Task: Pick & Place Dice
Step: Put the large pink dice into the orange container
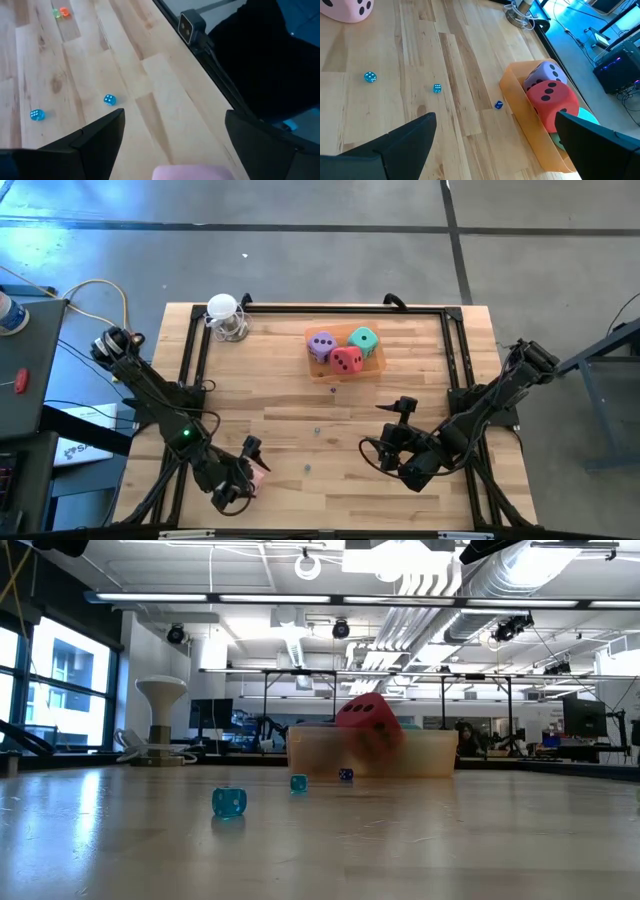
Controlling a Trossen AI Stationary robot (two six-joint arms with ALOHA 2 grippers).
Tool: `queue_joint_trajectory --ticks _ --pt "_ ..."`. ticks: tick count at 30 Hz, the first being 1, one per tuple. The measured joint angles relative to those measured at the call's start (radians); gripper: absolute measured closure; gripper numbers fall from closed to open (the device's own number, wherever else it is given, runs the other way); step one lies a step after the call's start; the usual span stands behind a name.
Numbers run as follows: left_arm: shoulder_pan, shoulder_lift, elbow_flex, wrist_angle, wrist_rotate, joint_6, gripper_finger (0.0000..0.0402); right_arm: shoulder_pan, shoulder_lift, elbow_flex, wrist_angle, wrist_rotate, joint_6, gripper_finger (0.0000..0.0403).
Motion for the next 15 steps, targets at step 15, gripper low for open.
queue_joint_trajectory --ticks 15 --pt "0.000 0.001 0.000 0.017 -0.027 -0.006 0.0003 0.000 0.000 0.000 0.000 -0.004 0.000 0.0003"
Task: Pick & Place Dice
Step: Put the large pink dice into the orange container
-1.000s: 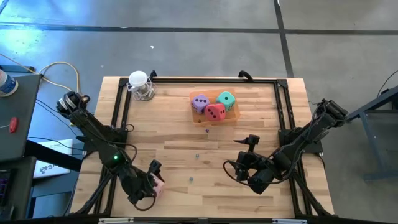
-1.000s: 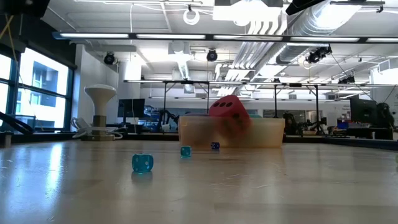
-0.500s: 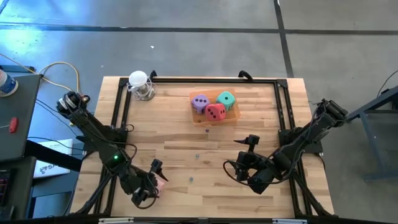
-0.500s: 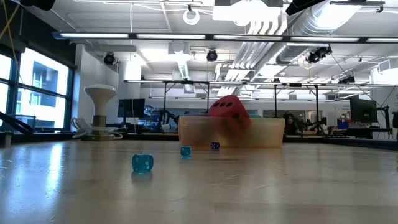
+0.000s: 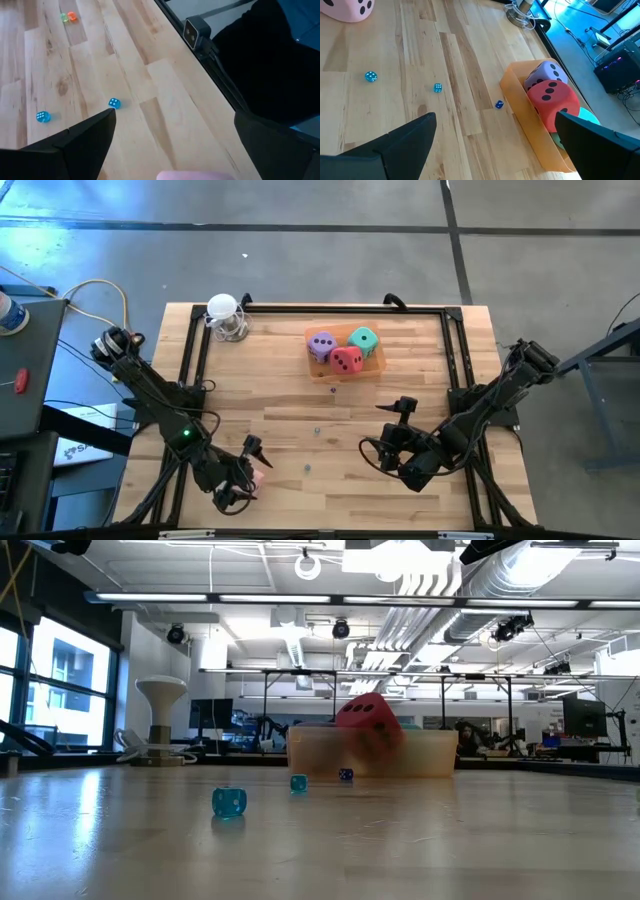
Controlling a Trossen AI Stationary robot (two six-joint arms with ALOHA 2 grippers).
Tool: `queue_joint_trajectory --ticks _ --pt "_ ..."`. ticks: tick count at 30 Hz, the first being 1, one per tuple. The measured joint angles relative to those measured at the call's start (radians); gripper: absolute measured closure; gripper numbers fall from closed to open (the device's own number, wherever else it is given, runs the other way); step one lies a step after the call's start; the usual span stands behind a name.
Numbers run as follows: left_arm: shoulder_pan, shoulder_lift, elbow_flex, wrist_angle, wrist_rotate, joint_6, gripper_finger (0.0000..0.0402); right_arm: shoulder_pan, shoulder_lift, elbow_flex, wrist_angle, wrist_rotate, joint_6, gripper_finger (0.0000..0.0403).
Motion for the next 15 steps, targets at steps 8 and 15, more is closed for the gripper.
queue_joint_trajectory --ticks 8,15 --pt "0.000 0.000 0.000 -0.020 0.070 0.006 0.0003 0.000 0.000 0.000 0.000 0.000 0.000 0.0003" --pt "-0.001 0.000 0.000 -0.106 0.203 0.000 0.0003 0.000 0.000 0.000 0.000 -0.003 0.000 0.0003"
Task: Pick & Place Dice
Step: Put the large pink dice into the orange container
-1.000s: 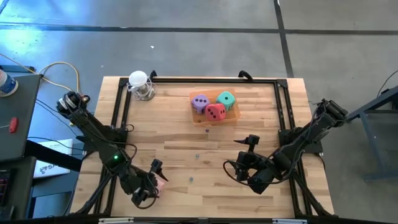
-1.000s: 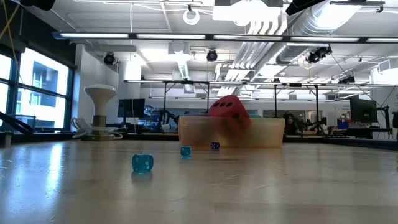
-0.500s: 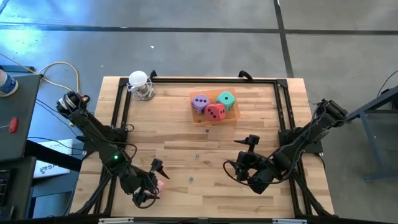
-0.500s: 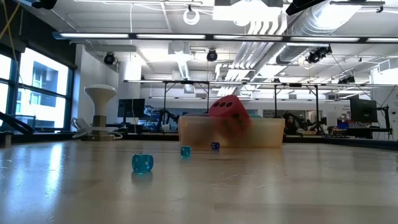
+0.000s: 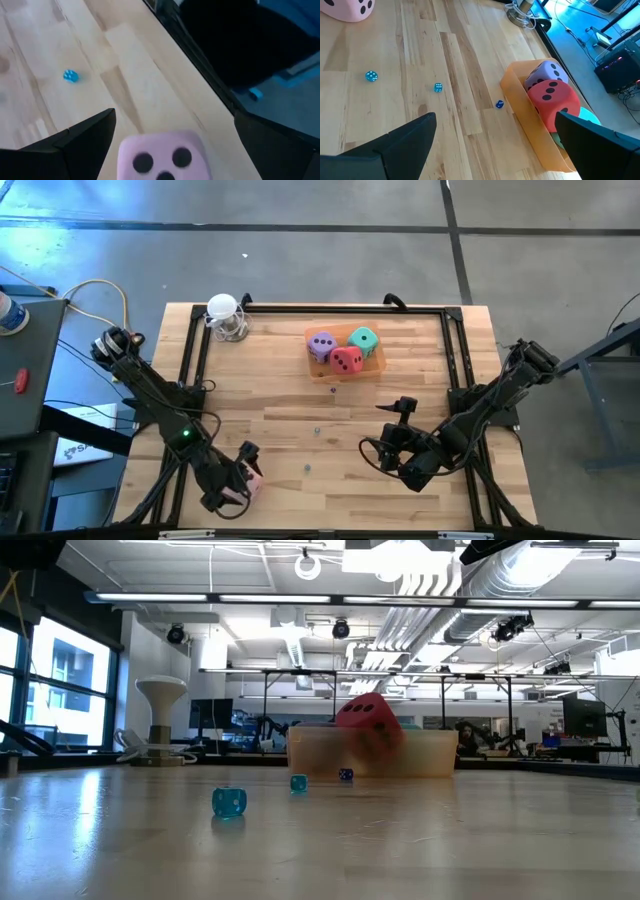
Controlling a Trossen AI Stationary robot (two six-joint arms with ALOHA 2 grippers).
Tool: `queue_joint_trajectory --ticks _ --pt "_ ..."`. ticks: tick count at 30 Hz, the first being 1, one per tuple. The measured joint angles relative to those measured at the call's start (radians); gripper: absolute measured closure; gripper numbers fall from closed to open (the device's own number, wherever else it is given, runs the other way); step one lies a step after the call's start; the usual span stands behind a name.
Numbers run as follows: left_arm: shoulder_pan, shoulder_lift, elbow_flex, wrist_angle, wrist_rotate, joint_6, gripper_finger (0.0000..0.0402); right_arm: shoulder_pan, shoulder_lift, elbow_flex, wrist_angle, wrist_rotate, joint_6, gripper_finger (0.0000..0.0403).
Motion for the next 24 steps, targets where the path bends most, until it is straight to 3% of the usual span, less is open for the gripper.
queue_joint_trajectory --ticks 24 --pt "0.003 0.074 -0.001 -0.042 -0.008 -0.060 0.0003 0.000 0.000 0.000 0.000 0.000 0.000 0.0003"
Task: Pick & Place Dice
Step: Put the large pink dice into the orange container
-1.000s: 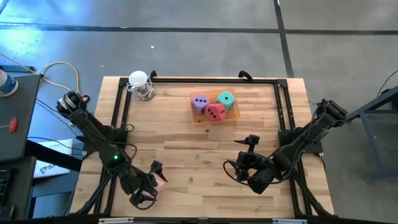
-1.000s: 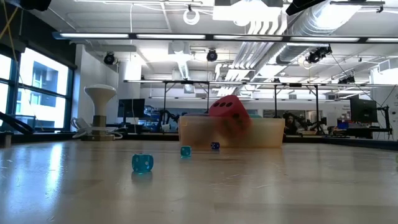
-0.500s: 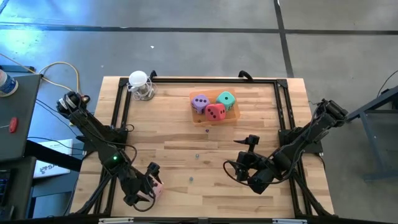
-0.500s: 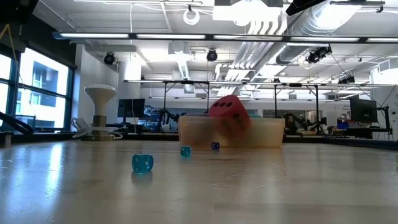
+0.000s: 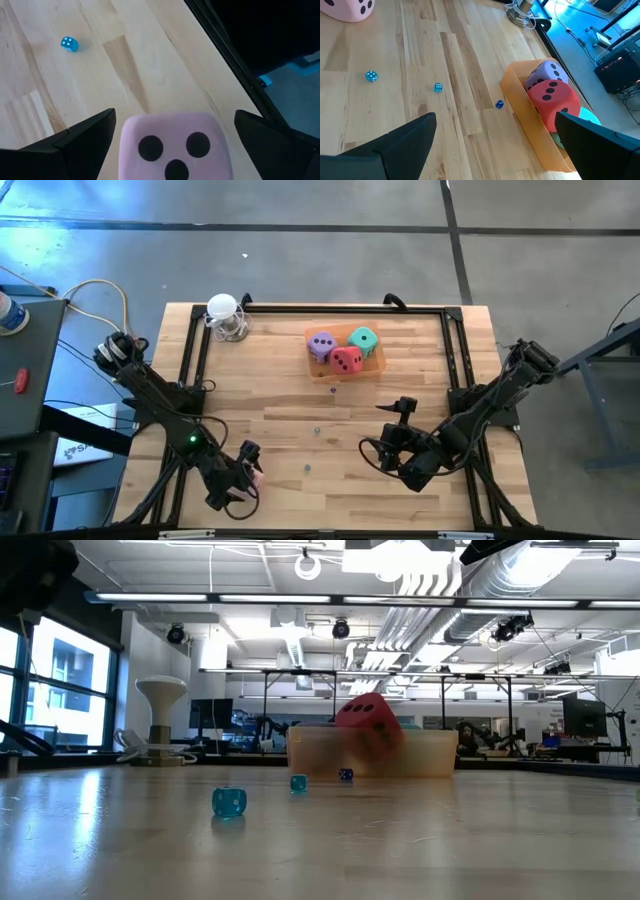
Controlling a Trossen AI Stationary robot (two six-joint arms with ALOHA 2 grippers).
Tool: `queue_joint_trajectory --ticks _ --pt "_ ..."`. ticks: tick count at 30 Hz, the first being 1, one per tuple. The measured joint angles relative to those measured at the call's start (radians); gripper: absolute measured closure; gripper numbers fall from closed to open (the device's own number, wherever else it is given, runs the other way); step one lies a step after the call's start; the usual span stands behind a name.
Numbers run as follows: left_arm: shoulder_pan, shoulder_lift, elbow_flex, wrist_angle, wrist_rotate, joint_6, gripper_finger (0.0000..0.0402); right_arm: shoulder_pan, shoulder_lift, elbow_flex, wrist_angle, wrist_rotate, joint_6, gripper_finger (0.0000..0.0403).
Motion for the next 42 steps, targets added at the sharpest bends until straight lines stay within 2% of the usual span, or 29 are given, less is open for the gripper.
queue_joint_trajectory --ticks 26,34,42 --pt "-0.023 0.003 0.000 -0.035 0.006 0.005 0.0003 0.000 0.000 0.000 0.002 -0.021 0.000 0.0003" --pt "-0.023 0.003 0.000 -0.030 -0.039 0.014 0.0003 0.000 0.000 0.000 0.002 -0.020 0.000 0.0003" --pt "-0.032 0.003 0.000 -0.049 -0.034 -0.064 0.0003 0.000 0.000 0.000 0.003 -0.020 0.000 0.0003"
